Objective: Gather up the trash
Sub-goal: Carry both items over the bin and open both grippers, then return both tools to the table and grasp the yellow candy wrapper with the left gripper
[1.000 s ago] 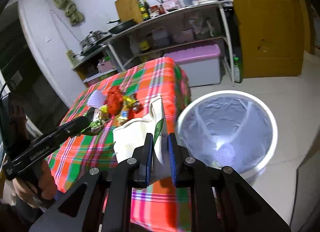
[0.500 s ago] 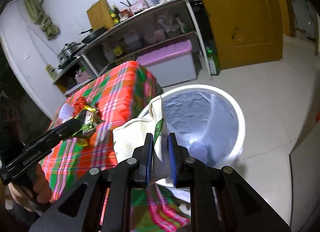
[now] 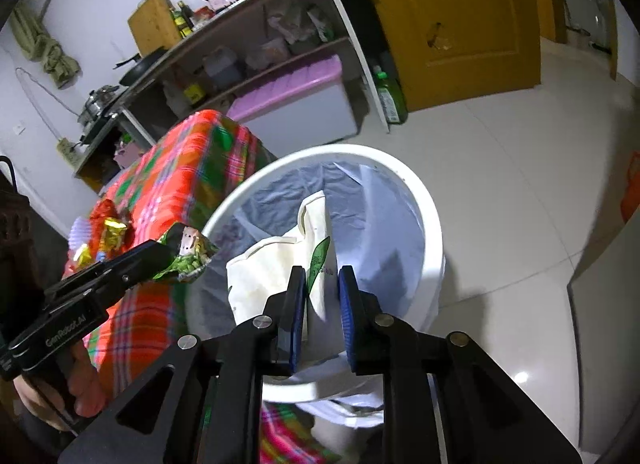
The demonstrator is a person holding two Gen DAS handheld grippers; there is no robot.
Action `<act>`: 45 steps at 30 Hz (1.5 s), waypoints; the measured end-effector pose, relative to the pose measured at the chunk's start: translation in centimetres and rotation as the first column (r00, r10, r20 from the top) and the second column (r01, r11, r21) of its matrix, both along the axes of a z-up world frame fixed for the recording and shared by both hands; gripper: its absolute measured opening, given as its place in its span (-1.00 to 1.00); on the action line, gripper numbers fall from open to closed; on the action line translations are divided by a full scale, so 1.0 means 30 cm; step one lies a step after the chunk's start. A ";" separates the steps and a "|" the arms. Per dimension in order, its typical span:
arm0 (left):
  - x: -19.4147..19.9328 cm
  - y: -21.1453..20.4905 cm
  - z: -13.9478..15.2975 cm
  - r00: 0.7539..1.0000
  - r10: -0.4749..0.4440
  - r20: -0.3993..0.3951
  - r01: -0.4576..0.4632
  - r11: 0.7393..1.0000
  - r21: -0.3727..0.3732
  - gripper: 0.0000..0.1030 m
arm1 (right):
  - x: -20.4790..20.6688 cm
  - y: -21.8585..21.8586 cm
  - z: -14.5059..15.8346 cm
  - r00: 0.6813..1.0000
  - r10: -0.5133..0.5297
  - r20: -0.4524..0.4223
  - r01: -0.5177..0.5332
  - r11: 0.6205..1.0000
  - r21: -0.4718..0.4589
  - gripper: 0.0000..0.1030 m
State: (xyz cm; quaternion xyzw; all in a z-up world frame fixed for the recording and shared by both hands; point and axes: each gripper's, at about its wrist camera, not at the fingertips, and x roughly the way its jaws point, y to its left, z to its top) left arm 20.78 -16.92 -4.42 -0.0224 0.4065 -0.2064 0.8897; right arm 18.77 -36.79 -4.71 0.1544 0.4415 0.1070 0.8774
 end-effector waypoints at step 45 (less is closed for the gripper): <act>-0.280 0.336 0.156 0.969 0.205 0.135 -0.200 0.978 -0.049 0.00 | -0.194 0.298 0.206 0.969 0.191 0.159 -0.188 0.982 -0.030 -0.25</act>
